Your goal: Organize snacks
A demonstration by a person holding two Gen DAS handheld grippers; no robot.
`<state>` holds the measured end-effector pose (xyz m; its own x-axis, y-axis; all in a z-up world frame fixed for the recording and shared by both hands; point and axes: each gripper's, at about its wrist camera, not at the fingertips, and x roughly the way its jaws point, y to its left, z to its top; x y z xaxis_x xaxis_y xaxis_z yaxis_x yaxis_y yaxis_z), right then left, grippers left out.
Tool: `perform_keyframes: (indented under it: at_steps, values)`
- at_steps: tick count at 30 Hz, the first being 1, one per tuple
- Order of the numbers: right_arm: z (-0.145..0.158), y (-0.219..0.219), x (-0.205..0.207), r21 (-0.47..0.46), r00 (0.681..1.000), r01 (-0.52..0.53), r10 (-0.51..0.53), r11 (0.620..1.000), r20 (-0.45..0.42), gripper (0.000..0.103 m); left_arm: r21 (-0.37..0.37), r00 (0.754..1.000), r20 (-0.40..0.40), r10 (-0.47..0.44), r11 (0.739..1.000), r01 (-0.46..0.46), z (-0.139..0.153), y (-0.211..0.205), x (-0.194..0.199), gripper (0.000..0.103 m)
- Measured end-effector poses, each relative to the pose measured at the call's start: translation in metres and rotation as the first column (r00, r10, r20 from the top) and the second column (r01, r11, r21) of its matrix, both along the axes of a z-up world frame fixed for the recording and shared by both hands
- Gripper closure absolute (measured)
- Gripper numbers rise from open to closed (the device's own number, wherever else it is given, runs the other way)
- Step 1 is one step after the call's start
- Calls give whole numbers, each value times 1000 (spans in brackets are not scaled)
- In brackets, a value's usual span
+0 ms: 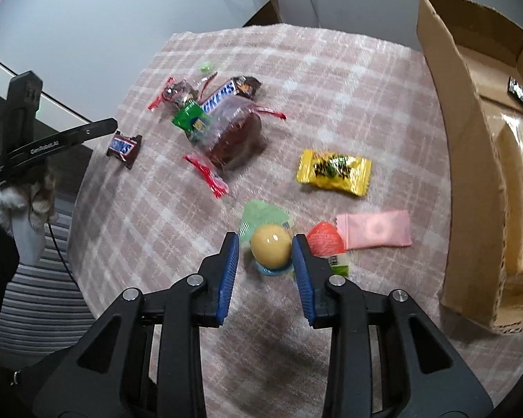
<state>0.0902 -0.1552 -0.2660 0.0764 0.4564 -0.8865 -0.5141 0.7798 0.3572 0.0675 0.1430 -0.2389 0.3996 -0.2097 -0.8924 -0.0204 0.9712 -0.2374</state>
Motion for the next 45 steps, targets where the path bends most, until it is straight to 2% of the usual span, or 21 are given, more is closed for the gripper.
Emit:
perform_keyframes:
  at_steps: [4, 7, 9, 11, 13, 15, 20, 23, 25, 30, 32, 41, 43, 45]
  values:
    - [-1, 8, -2, -28, 1000, -23, 23, 999, 13, 70, -35, 1000, 0, -13, 999, 13, -1, 0, -6, 67]
    - [-2, 15, -2, -60, 999, -38, 40, 997, 25, 70, -30, 999, 1, -46, 998, 46, 1, -9, -16, 67]
    - [-2, 18, -2, -75, 998, -49, 51, 996, 36, 70, 26, 997, 4, -82, 996, 82, 0, -20, -25, 66]
    - [-1, 20, -2, -83, 997, -58, 61, 995, 40, 70, 101, 992, 5, -123, 987, 122, -1, -30, -28, 62]
    - [-1, 20, -1, -87, 997, -62, 65, 994, 41, 70, 204, 983, 2, -182, 963, 178, 0, -43, -31, 62]
    - [0, 20, -1, -92, 997, -61, 65, 994, 41, 70, 221, 977, -13, -214, 952, 212, 0, -47, -34, 61]
    - [-2, 17, -1, -79, 999, -38, 40, 996, 28, 70, 300, 984, -24, -178, 938, 177, -6, -35, -32, 61]
    - [-2, 14, -2, -79, 999, -36, 38, 996, 26, 70, 361, 980, -37, -196, 912, 196, -12, -31, -27, 60]
    - [-2, 13, -3, -79, 999, -33, 35, 996, 26, 70, 360, 977, -54, -207, 909, 213, -18, -33, -22, 56]
    - [-2, 13, -4, -76, 999, -21, 23, 997, 22, 70, 310, 980, -21, -196, 931, 193, -14, -44, -7, 54]
    - [-2, 12, -3, -73, 1000, -20, 21, 997, 20, 70, 304, 977, -7, -214, 930, 206, -13, -53, -2, 54]
    - [-2, 16, -3, -98, 998, -55, 57, 994, 17, 70, 344, 947, -5, -320, 889, 303, -4, -77, 8, 54]
    - [-3, 17, -3, -102, 998, -61, 64, 993, 21, 70, 354, 934, -15, -356, 872, 338, -3, -81, 13, 50]
    - [-3, 18, -3, -103, 998, -61, 63, 993, 21, 70, 381, 913, -37, -407, 838, 389, -7, -94, 20, 46]
